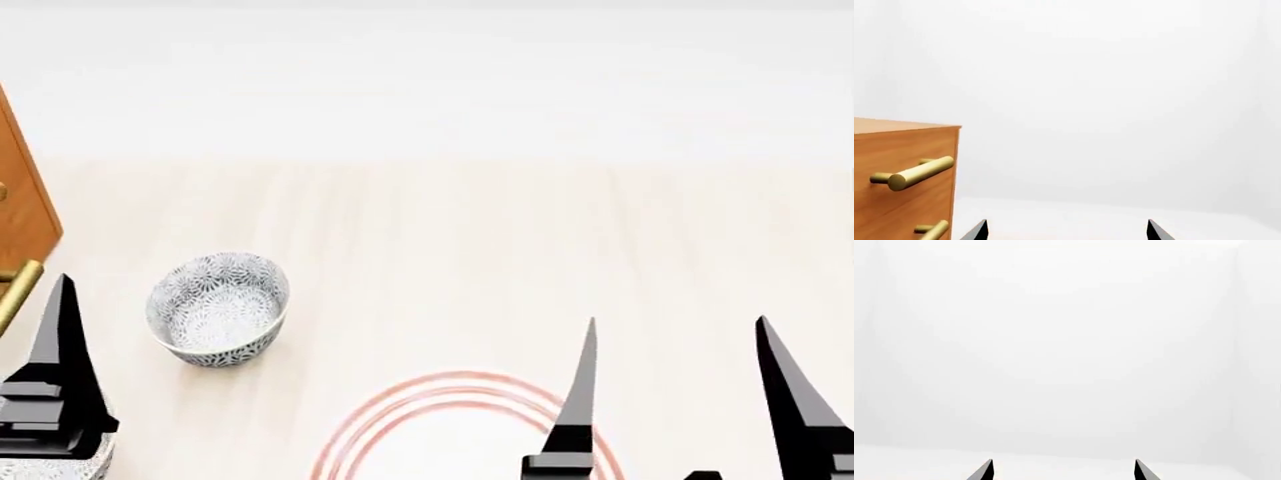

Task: Pick up the bowl and put it in the front on the plate.

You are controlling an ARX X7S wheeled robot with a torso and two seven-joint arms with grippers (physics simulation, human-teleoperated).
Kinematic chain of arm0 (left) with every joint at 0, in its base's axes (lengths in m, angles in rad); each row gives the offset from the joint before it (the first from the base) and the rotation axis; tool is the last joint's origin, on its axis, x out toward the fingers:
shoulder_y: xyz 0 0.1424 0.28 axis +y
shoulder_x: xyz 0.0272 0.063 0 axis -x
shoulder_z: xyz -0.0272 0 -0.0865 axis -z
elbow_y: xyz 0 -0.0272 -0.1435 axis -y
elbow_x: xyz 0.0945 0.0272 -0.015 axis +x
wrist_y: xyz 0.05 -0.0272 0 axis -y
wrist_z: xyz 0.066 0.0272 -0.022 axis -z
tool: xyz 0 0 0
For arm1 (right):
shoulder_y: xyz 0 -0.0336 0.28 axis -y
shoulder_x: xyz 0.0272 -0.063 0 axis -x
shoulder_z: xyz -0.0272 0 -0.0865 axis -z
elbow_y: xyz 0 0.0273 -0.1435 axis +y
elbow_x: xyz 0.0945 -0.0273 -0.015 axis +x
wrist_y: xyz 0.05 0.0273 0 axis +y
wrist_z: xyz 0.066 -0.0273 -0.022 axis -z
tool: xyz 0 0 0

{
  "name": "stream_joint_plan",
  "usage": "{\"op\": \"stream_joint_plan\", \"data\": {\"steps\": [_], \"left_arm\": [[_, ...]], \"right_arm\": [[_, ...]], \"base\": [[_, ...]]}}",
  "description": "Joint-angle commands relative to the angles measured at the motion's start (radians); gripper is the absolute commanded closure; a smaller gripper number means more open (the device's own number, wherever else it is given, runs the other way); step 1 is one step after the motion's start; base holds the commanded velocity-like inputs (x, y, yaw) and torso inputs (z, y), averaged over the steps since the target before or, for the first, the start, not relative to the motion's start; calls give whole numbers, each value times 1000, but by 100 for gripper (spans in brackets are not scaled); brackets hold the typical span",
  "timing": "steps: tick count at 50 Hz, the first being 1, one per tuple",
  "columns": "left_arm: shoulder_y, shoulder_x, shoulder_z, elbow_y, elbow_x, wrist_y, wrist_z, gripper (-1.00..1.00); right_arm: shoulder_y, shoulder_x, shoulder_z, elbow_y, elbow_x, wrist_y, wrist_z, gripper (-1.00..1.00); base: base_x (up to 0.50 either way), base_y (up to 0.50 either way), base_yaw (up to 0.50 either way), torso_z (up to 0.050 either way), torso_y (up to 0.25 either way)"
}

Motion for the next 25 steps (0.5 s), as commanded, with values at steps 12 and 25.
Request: {"op": "stream_joint_plan", "data": {"steps": [12,25], "left_arm": [[2,-15,-15,-6,-74,-2,-1,-100],[-31,-35,-43,14,-151,-73,-21,-100]], "right_arm": [[-5,13,-5,7,-1,-3,22,-100],[-9,23,-6,5,5,-4,28,-100]], "base": [[0,0,0,50,0],[0,0,0,50,0]]}}
